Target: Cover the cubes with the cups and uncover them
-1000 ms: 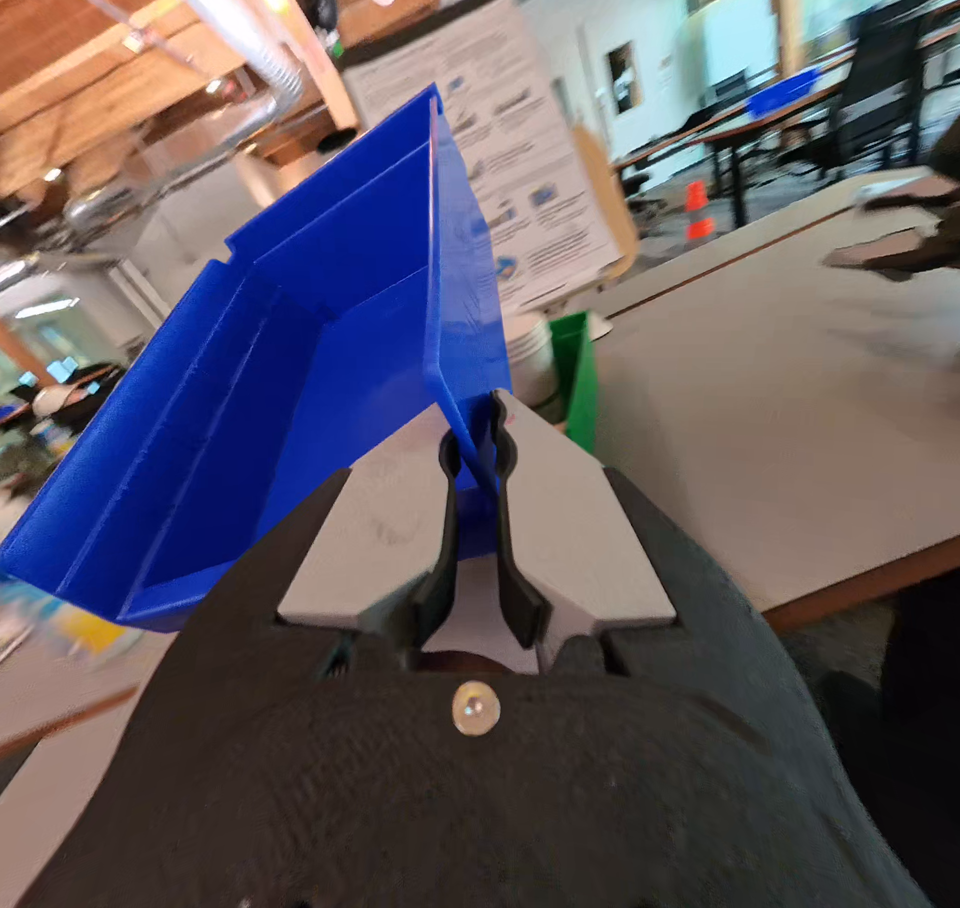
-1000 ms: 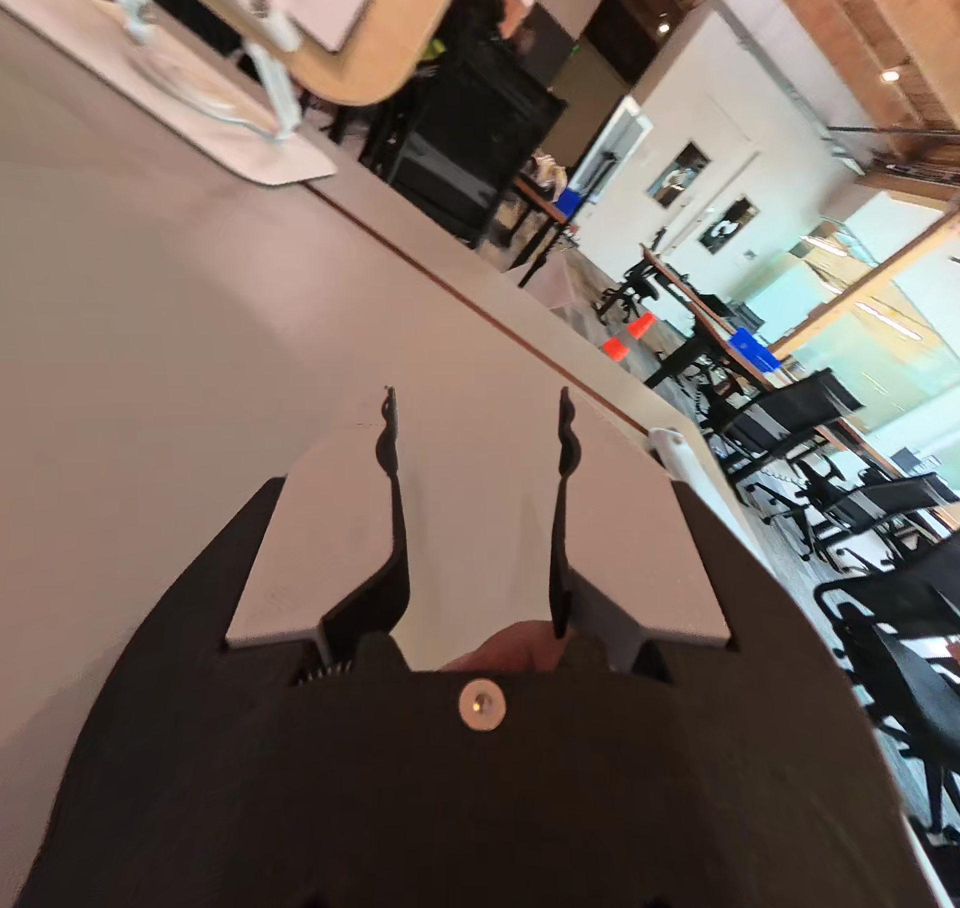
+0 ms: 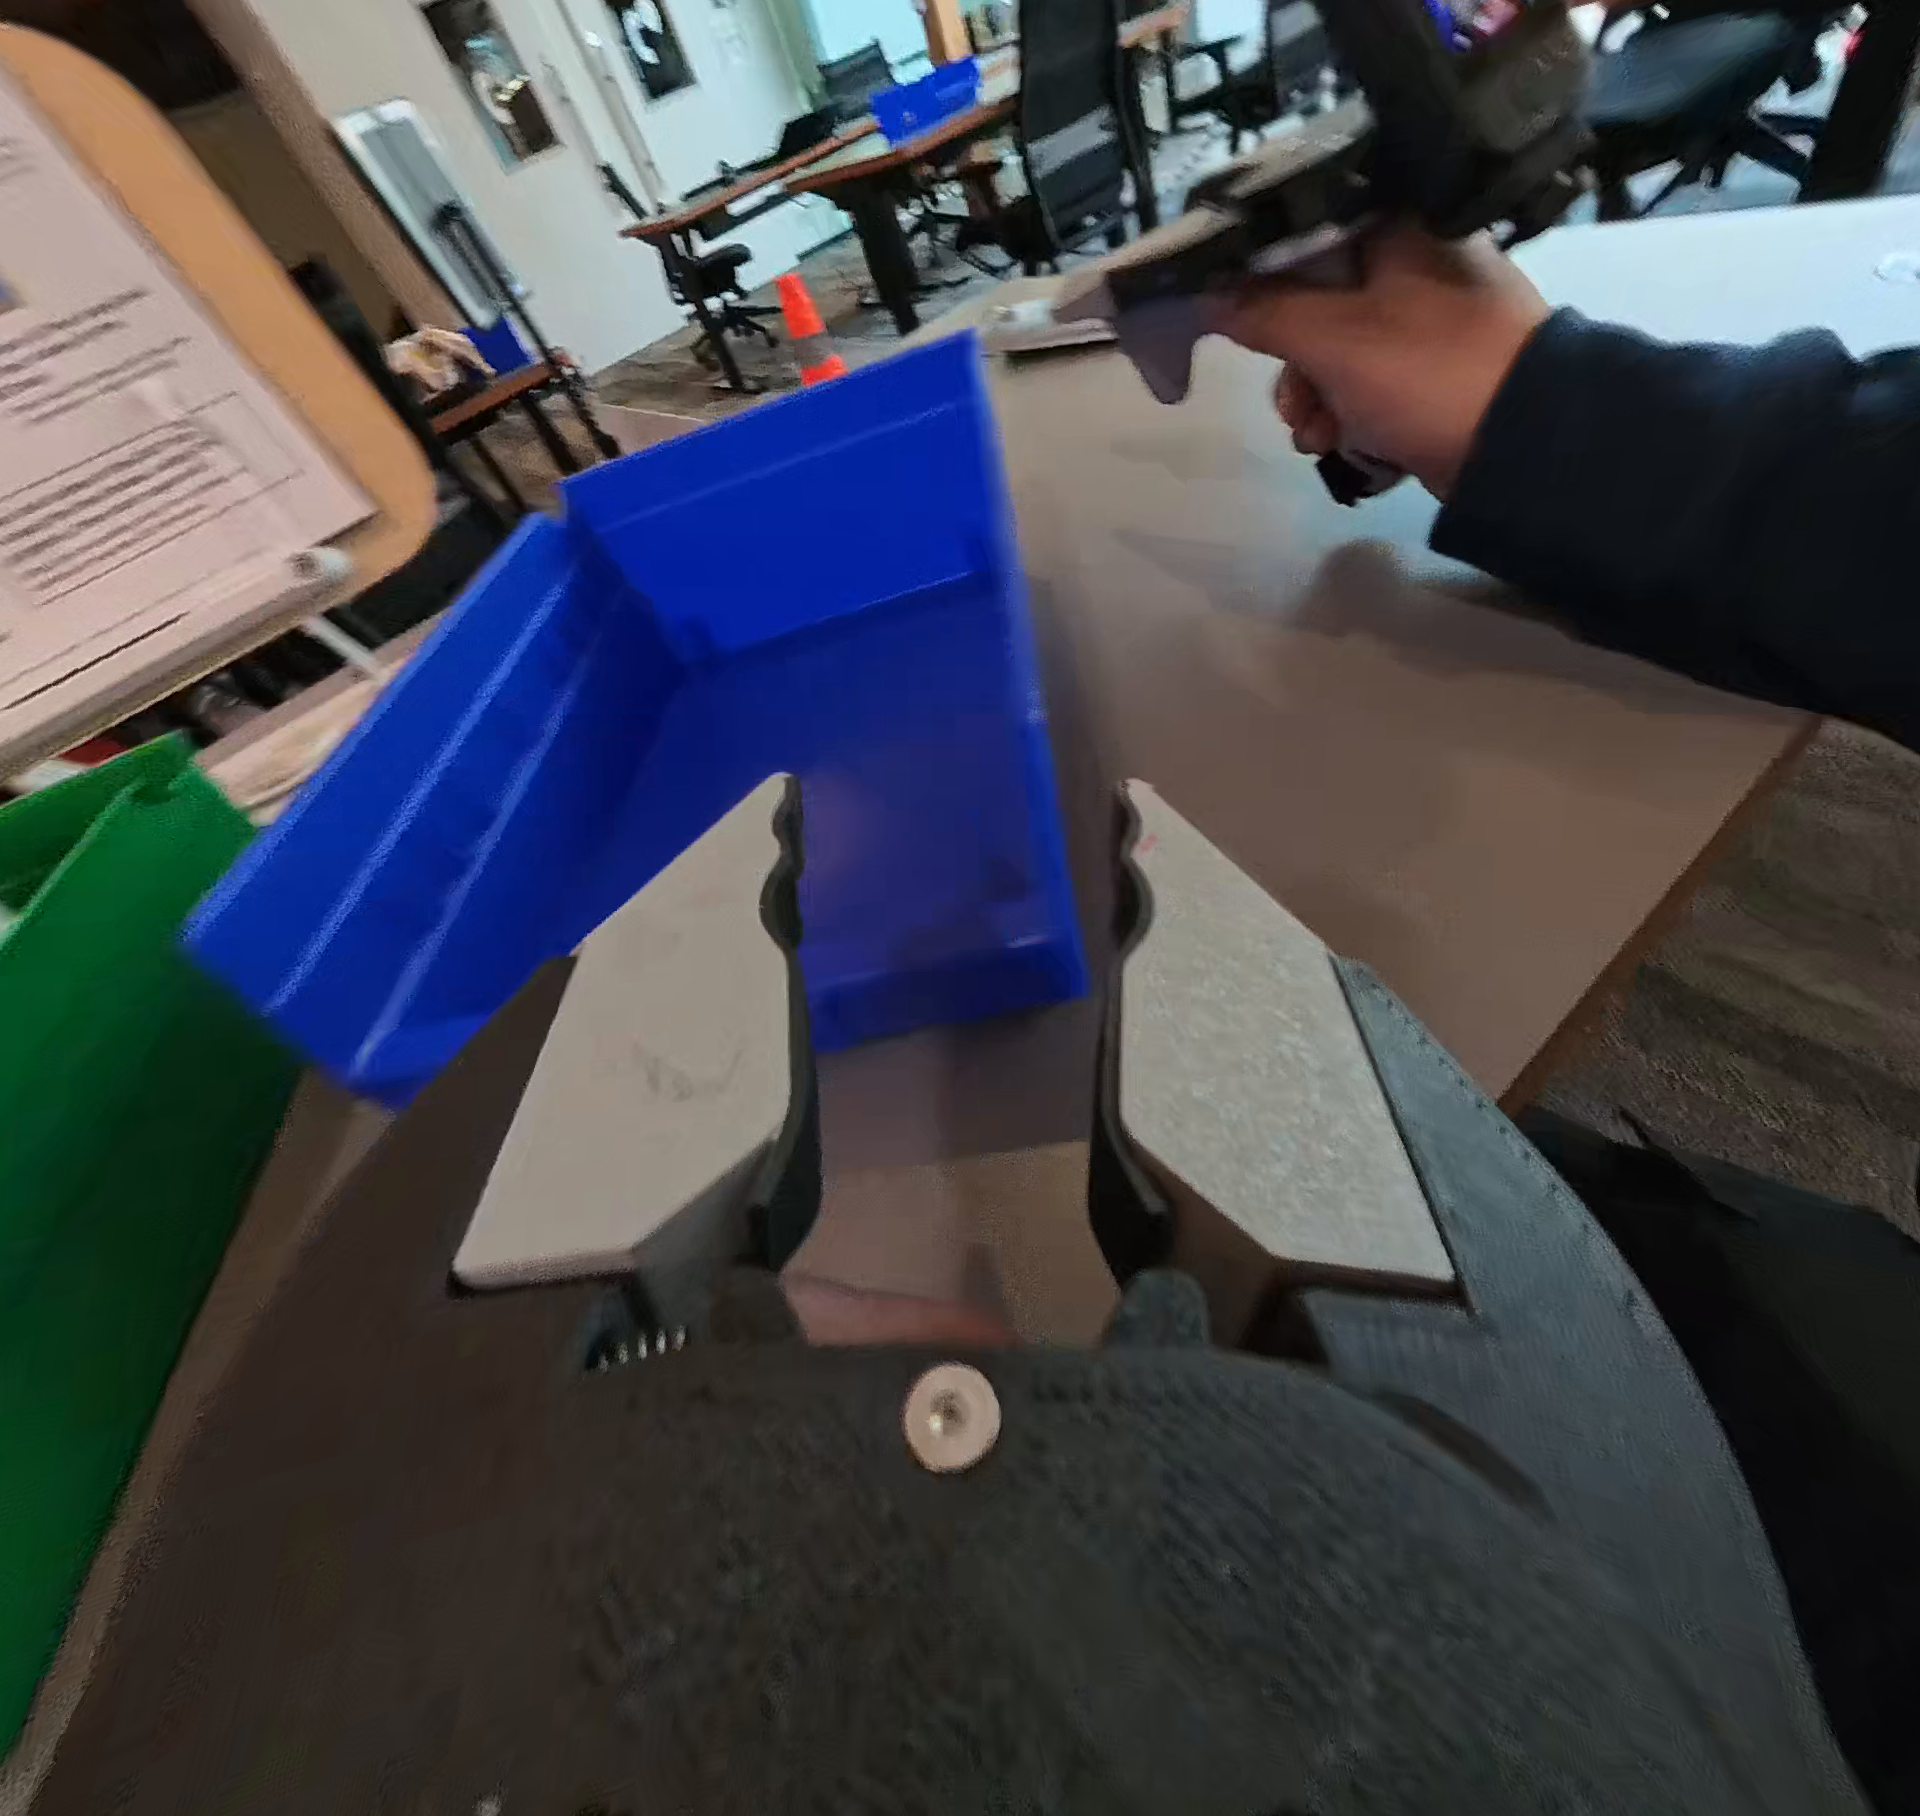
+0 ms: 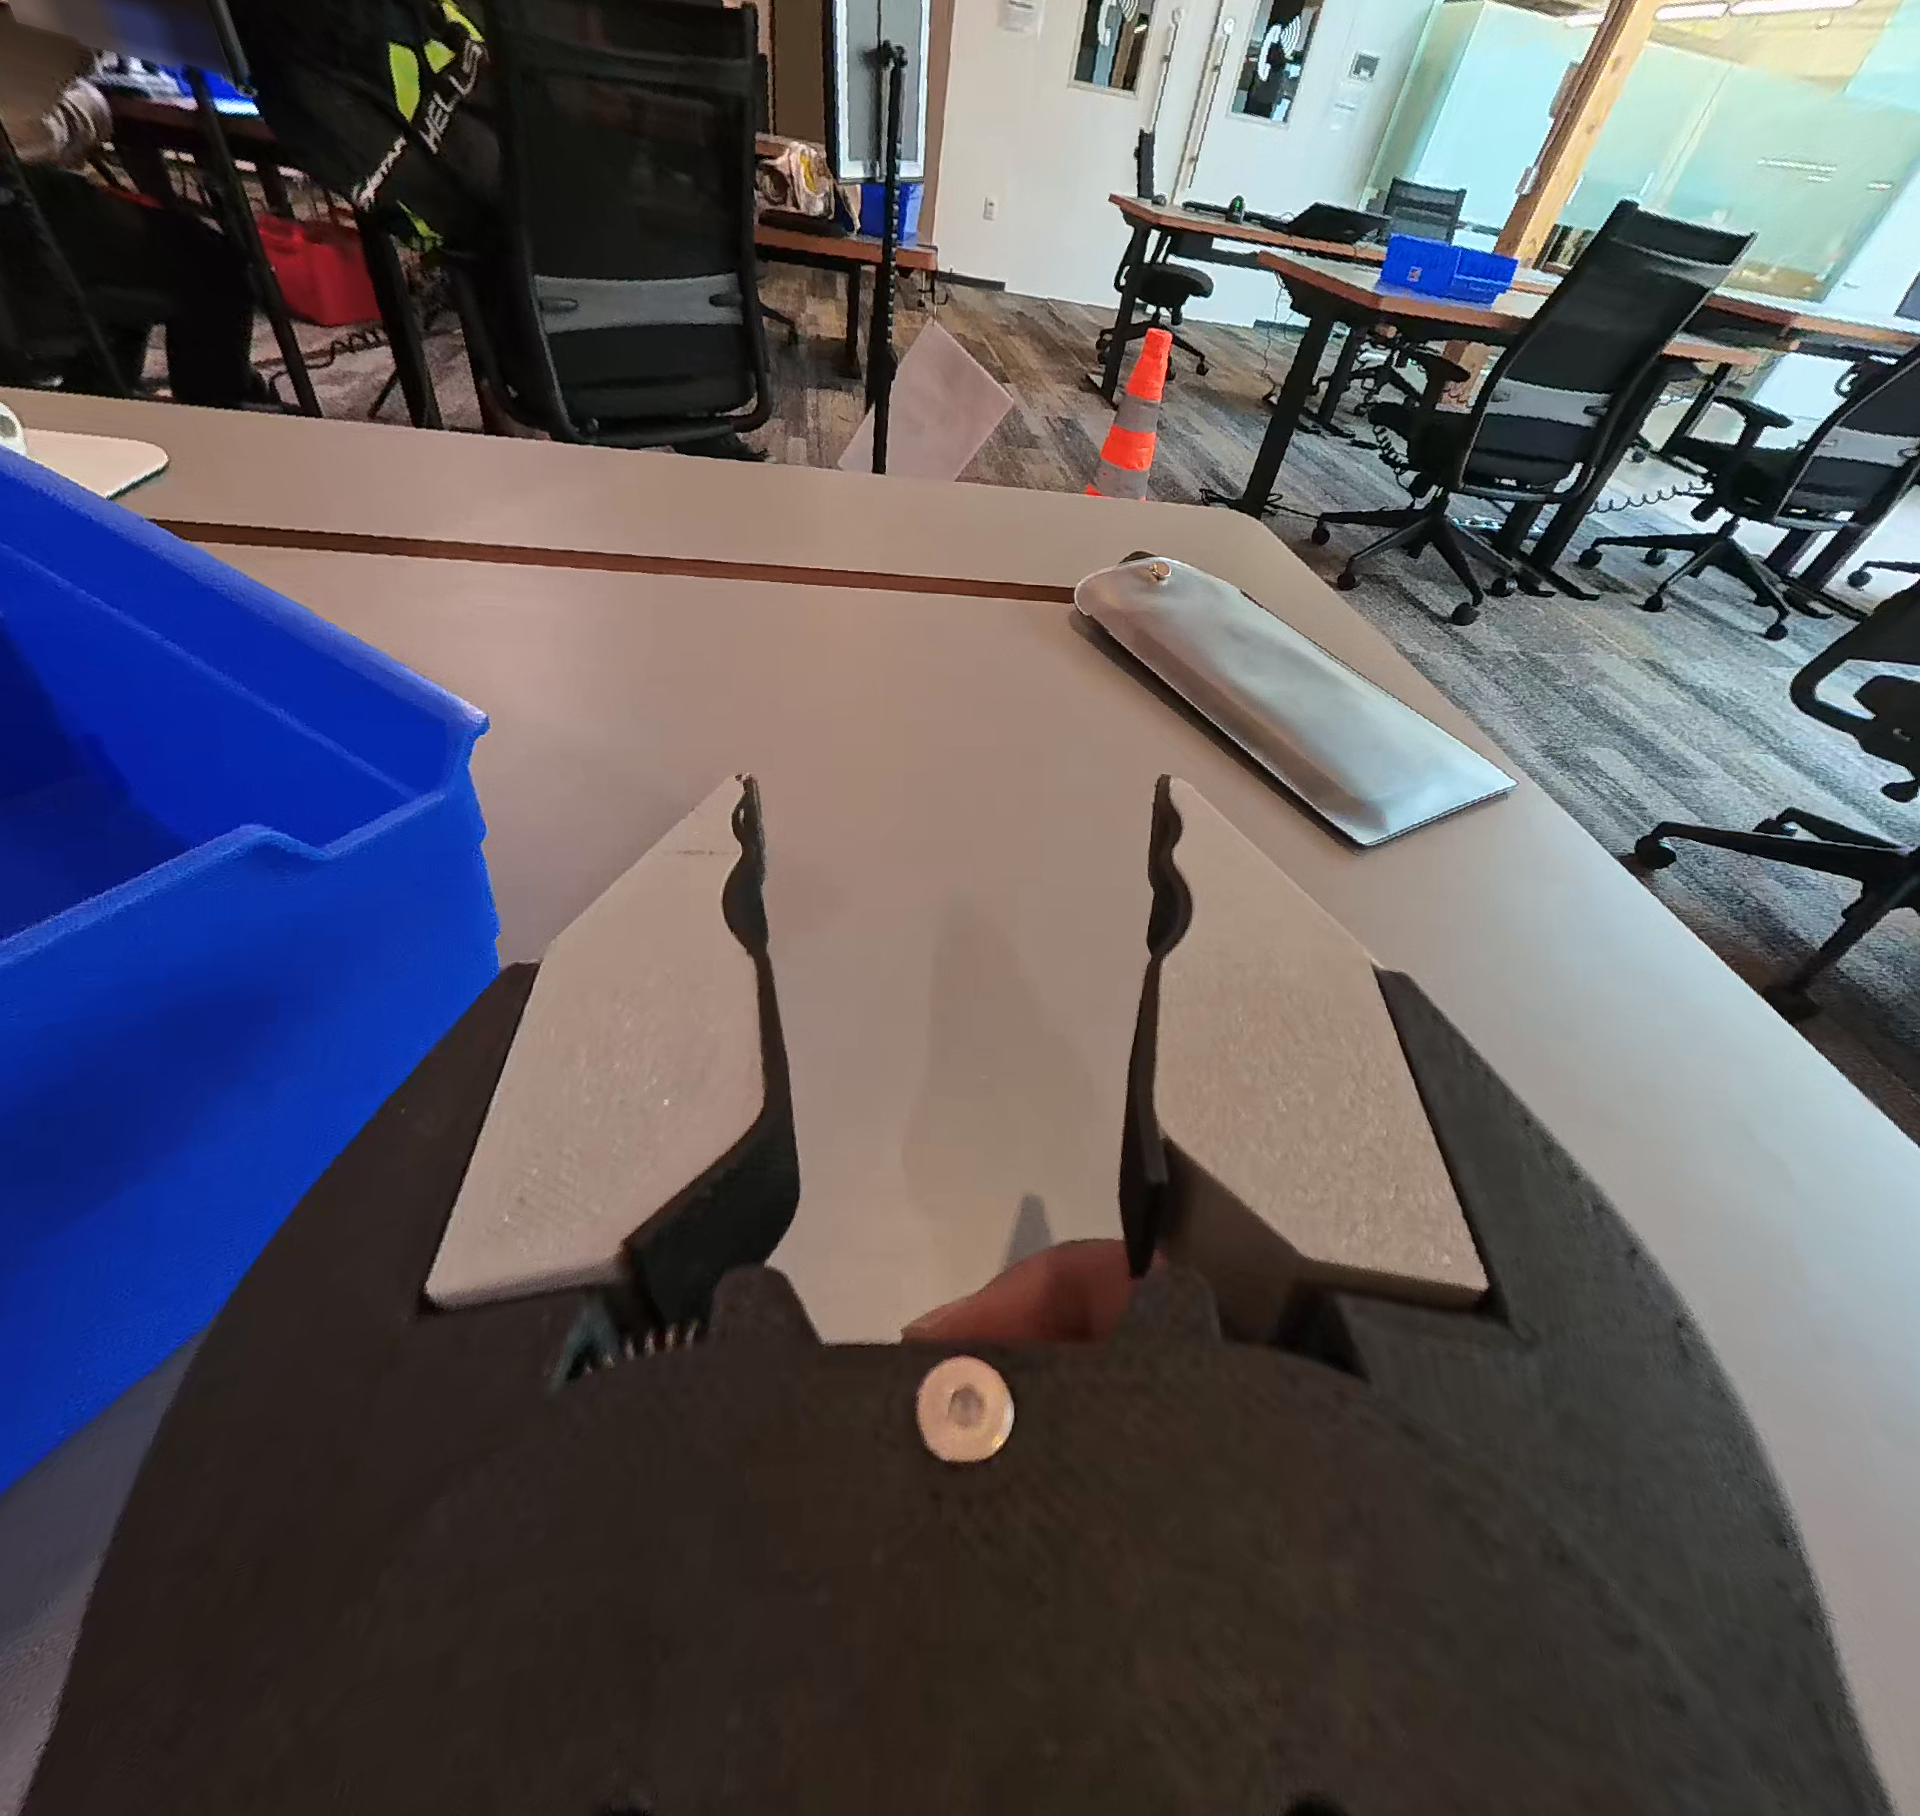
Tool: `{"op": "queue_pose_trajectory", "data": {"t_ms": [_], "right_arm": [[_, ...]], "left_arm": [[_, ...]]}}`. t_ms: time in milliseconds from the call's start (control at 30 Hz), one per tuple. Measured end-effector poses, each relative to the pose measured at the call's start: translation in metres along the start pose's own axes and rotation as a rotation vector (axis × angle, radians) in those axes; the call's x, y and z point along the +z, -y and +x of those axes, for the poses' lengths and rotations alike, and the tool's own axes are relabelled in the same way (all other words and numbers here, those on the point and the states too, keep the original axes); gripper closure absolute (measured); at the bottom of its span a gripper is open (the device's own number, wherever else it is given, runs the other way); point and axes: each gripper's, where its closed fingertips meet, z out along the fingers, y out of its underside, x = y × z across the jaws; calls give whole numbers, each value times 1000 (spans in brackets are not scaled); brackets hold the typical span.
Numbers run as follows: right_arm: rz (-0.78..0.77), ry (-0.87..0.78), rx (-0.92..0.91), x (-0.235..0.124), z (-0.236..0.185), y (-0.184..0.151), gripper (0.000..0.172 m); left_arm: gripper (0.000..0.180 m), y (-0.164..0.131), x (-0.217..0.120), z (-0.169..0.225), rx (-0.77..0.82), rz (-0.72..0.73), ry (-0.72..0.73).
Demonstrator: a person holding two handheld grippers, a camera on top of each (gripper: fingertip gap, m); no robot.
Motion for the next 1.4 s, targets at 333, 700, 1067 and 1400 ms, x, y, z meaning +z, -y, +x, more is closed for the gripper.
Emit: {"op": "queue_pose_trajectory", "data": {"t_ms": [333, 700, 1067, 1400], "right_arm": [[2, 14, 13, -2, -4, 1, 98], [25, 31, 18, -7, -12, 2, 98], [156, 78, 3, -64, -23, 47, 86], [-113, 887, -457, -249, -269, 13, 84]], "left_arm": [[122, -42, -119, -217, -103, -49, 527], [150, -118, -56, -249, -171, -208, 445], [177, -131, -75, -277, -238, -274, 568], [141, -126, -85, -288, -325, -110, 546]]}}
